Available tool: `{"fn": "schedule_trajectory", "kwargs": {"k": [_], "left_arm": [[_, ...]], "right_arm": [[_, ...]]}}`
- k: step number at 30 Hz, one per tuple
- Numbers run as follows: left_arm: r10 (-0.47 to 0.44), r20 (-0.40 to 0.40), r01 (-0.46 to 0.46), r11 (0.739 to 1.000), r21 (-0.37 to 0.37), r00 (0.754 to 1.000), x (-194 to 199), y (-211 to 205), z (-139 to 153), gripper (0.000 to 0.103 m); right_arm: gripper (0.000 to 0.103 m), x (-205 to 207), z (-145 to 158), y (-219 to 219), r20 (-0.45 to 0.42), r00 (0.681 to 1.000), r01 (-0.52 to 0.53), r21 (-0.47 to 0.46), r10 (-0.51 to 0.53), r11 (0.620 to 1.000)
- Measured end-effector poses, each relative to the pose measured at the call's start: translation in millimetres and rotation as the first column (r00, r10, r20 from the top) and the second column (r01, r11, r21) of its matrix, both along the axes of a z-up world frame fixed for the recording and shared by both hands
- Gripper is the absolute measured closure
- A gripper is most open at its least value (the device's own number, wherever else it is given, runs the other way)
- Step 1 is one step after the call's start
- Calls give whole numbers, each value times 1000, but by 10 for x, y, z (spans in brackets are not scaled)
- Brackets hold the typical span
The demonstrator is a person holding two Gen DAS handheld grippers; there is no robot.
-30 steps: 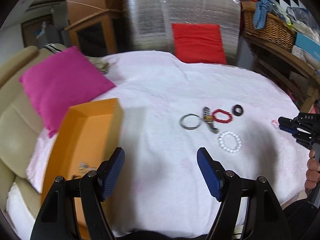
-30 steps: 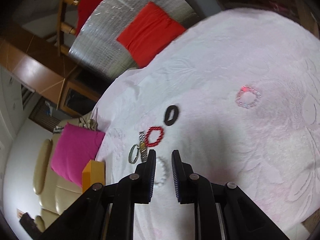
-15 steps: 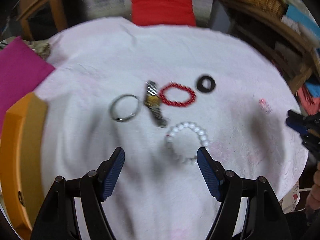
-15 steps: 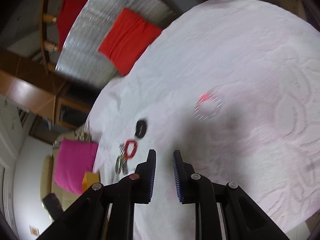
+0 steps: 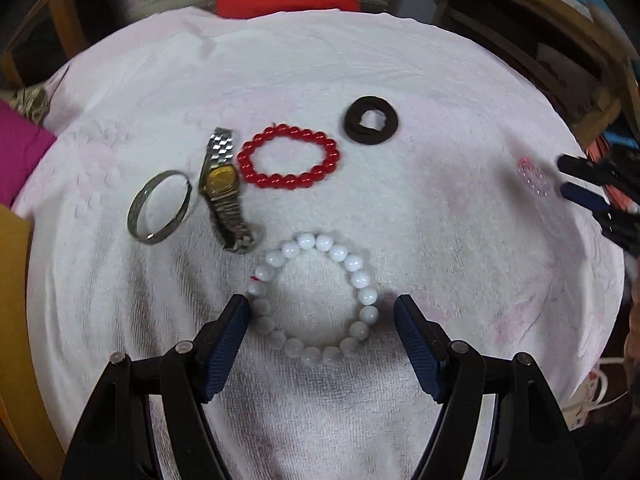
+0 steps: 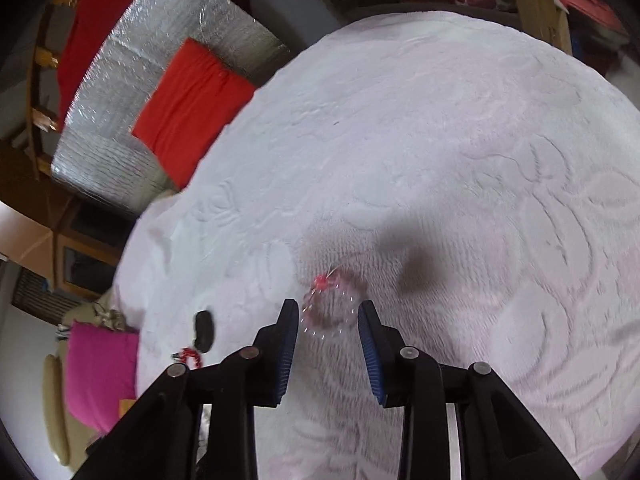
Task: Organize jewelry
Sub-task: 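Grasp the white pearl bracelet with the left tool while the right tool grasps the pink bracelet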
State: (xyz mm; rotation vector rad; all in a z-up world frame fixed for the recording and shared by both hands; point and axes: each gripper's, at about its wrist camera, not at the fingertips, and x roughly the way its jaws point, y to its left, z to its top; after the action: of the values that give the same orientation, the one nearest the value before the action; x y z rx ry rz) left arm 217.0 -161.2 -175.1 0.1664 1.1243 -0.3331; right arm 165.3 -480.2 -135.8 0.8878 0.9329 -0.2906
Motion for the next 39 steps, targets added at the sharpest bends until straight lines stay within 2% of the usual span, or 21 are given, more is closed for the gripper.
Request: {"fn": "schedule_trajectory", "kwargs": {"k": [3, 4, 5, 6, 7, 8, 10, 12, 14, 17, 20, 25, 31, 39], "left_arm": [[13, -4, -13, 999, -41, 1000, -1, 35, -3, 28], [16, -2, -16, 999, -48, 1000, -7, 58, -1, 33], [19, 5, -19, 999, -48, 1000, -13, 77, 2, 43], [19, 9, -18, 999, -46, 1000, -12, 119, 9, 48], [18, 16, -17, 999, -50, 1000, -14, 148, 20, 58], [16, 16, -15, 998, -63, 1000, -13, 179, 31, 70], [20, 4, -20, 996, -87, 1000, 6, 234, 35, 83], [31, -5, -31, 993, -113, 1000, 9, 299, 43, 83], [42, -1, -42, 991, -126, 999, -16, 370, 59, 83], [71, 7, -69, 987, -143, 997, -84, 529, 101, 83], [96, 24, -91, 982, -165, 995, -183, 675, 181, 83], [147, 52, -135, 972, -192, 988, -324, 879, 328, 83], [186, 98, -169, 973, -158, 978, -487, 1032, 456, 83], [227, 152, -205, 967, -152, 962, -596, 1096, 650, 83]], "right_arm": [[70, 88, -112, 24, -64, 998, -7, -47, 4, 999], [70, 114, -100, 41, -65, 998, -12, -75, 7, 997], [70, 146, -92, 64, -74, 997, -22, -101, 15, 995], [70, 179, -88, 98, -87, 996, -36, -130, 25, 991], [74, 216, -77, 153, -107, 994, -51, -183, 31, 982], [83, 244, -73, 200, -131, 991, -65, -229, 36, 971], [89, 304, -61, 314, -177, 983, -107, -327, 50, 939], [89, 325, -57, 366, -191, 980, -120, -361, 52, 925], [90, 311, -43, 367, -174, 983, -113, -349, 55, 930], [94, 297, 10, 385, -120, 989, -116, -295, 84, 949], [94, 294, 83, 477, -71, 991, -130, -282, 115, 950], [94, 252, 219, 577, 41, 984, -163, -212, 175, 963], [94, 116, 395, 716, 149, 968, -180, -154, 203, 972], [94, 26, 577, 958, 233, 943, -212, -126, 237, 969]]}}
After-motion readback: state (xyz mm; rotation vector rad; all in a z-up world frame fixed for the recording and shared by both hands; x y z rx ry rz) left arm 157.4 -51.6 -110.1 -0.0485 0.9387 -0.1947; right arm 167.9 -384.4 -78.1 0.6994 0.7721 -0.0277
